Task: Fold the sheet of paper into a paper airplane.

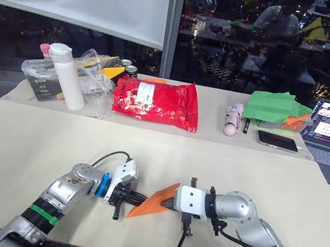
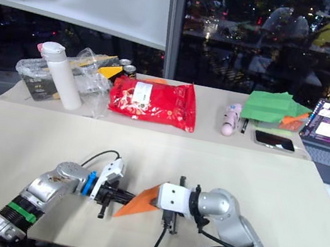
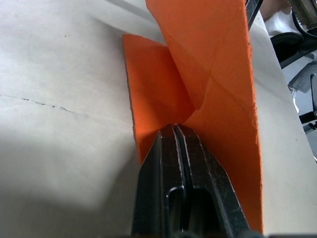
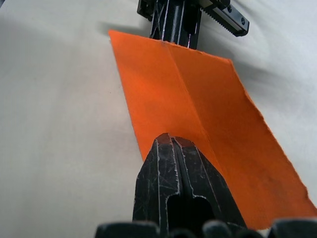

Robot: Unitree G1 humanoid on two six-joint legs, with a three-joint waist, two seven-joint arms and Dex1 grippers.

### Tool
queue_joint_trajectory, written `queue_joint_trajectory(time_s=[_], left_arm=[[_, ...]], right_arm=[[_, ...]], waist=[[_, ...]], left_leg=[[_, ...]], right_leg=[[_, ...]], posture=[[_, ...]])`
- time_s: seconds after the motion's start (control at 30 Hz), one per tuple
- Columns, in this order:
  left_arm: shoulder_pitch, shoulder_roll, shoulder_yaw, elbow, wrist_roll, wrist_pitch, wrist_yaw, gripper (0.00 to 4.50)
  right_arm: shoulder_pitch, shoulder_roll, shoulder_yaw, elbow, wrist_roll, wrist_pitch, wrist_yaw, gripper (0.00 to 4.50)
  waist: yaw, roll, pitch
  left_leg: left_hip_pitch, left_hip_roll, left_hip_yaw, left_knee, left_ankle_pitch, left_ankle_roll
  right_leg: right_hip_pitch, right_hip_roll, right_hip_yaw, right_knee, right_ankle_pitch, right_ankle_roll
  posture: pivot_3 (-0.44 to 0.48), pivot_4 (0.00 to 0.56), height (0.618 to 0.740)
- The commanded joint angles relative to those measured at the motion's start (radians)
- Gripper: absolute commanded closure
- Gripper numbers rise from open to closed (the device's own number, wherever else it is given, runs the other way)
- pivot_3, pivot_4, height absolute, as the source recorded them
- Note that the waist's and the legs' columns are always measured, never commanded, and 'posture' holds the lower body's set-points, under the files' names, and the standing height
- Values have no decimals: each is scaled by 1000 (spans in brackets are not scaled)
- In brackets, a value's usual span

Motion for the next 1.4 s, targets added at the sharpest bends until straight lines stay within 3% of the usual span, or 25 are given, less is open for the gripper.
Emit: queue_joint_trajectory(time_s=[0.03,0.3,0.67,0.87,1.03,1.2,1.4], left_arm=[[14,-4,-17,21,32,-4,4,4479],[62,22,22,7,29,-12,26,4479],[68,108,226,44,-16,13,102,4479],[90,107,277,-84,-86,51,96,4479],[93,72,242,-188,-125,97,94,4479],[119,75,113,-156,-10,21,83,4479],[133,65,43,-178,-11,9,25,4479]], right_arm=[[-49,28,-23,14,21,1,-29,4436],[-94,73,-3,52,28,40,-33,4436],[-86,67,34,140,-15,-13,-43,4436],[-80,65,50,161,-29,-22,-40,4436],[-82,68,43,141,-26,-12,-42,4436],[-85,62,28,121,-18,1,-41,4436],[-79,58,21,107,-17,15,-49,4436]], waist=[[0,0,0],[0,0,-1],[-26,0,-1],[-22,0,-1],[-17,0,-1],[-22,0,-1],[-21,0,-1]], left_leg=[[0,0,0,0,0,0],[0,0,0,0,0,0],[2,1,0,-1,0,0],[-1,1,0,-1,0,0],[-1,1,0,-1,0,0],[-1,1,0,-1,0,0],[-1,1,0,-1,0,0]], right_leg=[[0,0,0,0,0,0],[0,0,0,0,0,0],[-1,1,0,3,0,0],[-3,1,0,2,0,0],[-3,1,0,2,0,0],[-3,1,0,2,0,0],[-3,1,0,2,0,0]], posture=[[0,150,712],[0,150,712],[0,150,712],[0,150,712],[0,150,712],[0,150,712],[0,150,712]])
